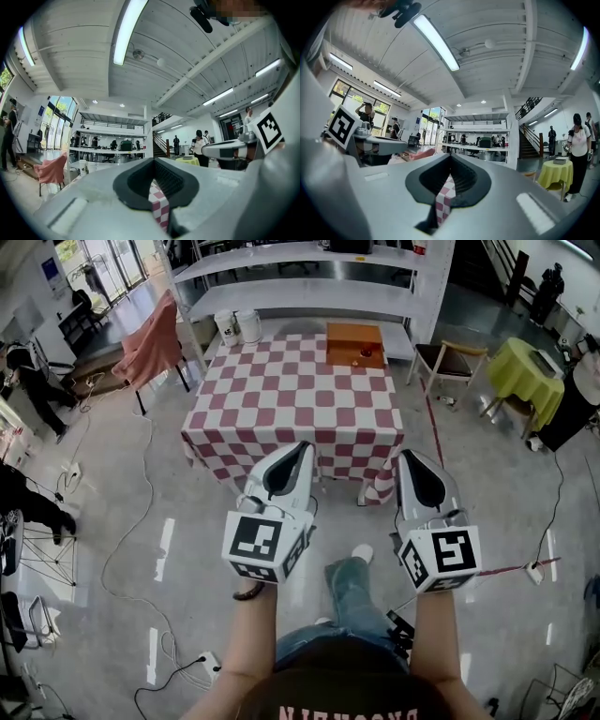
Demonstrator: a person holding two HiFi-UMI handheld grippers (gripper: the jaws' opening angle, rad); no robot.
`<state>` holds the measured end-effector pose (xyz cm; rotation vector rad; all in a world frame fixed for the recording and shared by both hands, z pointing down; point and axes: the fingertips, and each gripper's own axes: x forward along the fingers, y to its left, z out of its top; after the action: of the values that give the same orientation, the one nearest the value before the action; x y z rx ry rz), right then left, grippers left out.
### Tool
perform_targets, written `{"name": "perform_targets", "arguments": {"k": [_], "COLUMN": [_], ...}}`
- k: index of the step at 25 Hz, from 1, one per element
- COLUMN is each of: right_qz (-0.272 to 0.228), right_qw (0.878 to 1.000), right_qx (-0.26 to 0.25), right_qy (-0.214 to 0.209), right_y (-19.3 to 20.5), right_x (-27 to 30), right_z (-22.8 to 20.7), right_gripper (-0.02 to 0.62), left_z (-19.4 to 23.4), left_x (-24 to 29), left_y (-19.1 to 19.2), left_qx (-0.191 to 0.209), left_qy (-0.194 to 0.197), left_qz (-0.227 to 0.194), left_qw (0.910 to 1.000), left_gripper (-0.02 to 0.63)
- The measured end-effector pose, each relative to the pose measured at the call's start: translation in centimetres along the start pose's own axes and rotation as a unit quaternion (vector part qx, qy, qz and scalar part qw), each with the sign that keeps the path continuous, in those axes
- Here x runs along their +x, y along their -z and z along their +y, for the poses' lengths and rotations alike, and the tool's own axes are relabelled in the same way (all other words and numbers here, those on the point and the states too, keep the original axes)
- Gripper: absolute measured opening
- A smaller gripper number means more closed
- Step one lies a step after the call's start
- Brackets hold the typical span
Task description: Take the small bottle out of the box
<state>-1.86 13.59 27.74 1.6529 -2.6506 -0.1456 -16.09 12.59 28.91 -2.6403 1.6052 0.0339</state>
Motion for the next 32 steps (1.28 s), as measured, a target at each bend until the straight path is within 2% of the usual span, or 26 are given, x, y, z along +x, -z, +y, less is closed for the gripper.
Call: {"name": "perform_targets", "arguments": {"k": [7, 23, 28, 32], "right_qz": [-0.004, 0.017, 0.026, 0.037], "right_qw": [1.000, 1.000, 0.999, 0.999], "right_qx": [-0.008, -0.013, -0.007, 0.006], "right_qy": [-0.001, -0.017, -0.026, -0.025], "right_y": [1.0, 3.2, 4.7, 6.1], "right_x": [5.8, 21.9, 24.8, 26.4], "right_z": [-4.6, -18.4, -20.8, -22.1], "right_gripper": [0.002, 0.000, 0.000, 0.001], "left_z": [2.3, 7.0, 7.5, 7.8], "left_x": [6.9, 28.2, 31.7, 33.3], "left_y": [0.2, 1.7, 2.6, 4.0], "left_qx": [0.006, -0.001, 0.003, -0.009], "left_qy": [-0.009, -0.014, -0.023, -0.015], "left_qz": [-0.002, 0.011, -0.004, -0.002], "left_qw": [0.9999, 0.9998, 0.9997, 0.9998], "left_gripper": [-0.003, -0.003, -0.003, -0.003]}}
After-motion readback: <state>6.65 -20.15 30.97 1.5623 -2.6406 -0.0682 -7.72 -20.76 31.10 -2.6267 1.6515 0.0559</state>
